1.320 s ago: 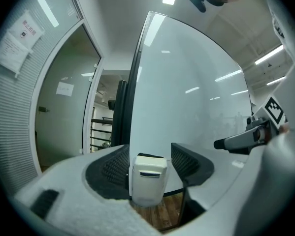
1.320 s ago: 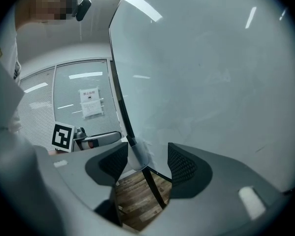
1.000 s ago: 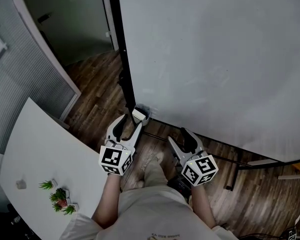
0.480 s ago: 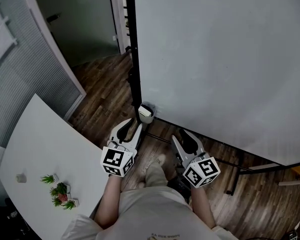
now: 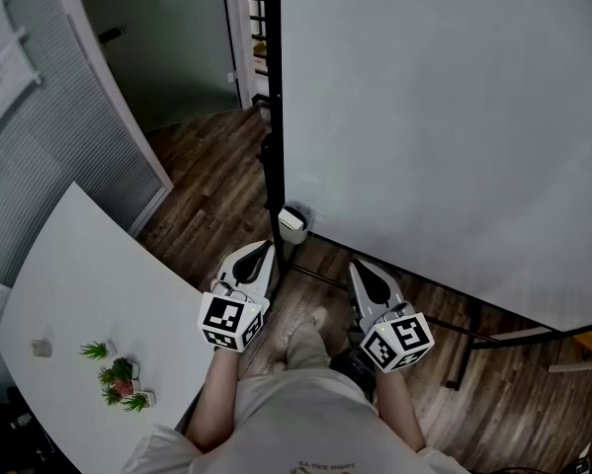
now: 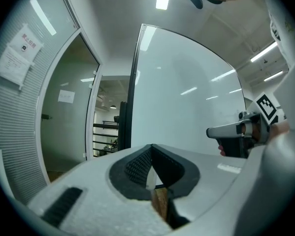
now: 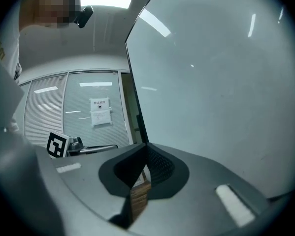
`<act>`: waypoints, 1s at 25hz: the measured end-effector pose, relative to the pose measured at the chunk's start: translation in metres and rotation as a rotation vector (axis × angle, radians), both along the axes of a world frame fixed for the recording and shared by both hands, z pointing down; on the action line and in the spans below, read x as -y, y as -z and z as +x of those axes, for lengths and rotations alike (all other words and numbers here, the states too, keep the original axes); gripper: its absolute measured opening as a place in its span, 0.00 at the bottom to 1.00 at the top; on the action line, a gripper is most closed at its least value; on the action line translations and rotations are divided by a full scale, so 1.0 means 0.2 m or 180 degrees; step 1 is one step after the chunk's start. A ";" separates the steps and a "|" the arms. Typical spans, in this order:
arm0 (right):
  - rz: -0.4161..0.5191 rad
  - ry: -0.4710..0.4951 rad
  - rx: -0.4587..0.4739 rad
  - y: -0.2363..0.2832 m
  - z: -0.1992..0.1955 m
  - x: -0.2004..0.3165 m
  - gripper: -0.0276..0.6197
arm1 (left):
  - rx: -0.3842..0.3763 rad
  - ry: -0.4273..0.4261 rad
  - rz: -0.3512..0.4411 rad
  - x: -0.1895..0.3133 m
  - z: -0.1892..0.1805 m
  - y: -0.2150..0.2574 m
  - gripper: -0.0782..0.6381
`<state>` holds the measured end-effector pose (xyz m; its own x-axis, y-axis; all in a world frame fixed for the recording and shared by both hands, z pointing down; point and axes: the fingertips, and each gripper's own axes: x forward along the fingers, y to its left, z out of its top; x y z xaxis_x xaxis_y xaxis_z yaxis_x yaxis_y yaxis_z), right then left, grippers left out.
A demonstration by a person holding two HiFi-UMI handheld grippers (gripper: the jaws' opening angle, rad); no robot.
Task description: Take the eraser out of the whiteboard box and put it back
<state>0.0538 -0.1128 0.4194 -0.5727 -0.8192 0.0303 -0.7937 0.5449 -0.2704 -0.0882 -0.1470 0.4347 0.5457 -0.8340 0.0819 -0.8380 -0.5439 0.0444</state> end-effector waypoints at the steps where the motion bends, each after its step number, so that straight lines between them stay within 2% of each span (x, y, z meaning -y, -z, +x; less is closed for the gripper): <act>1: -0.0004 -0.0014 0.0014 0.00 0.00 0.00 0.06 | 0.0007 0.0006 0.0007 0.00 0.00 0.00 0.11; 11: -0.0007 -0.0106 -0.0196 -0.01 0.01 0.02 0.06 | 0.0080 -0.0006 -0.0023 0.01 -0.01 -0.01 0.11; 25: -0.0011 -0.0092 -0.0246 0.00 -0.01 0.01 0.06 | 0.0074 -0.0093 -0.0048 0.00 0.00 -0.01 0.11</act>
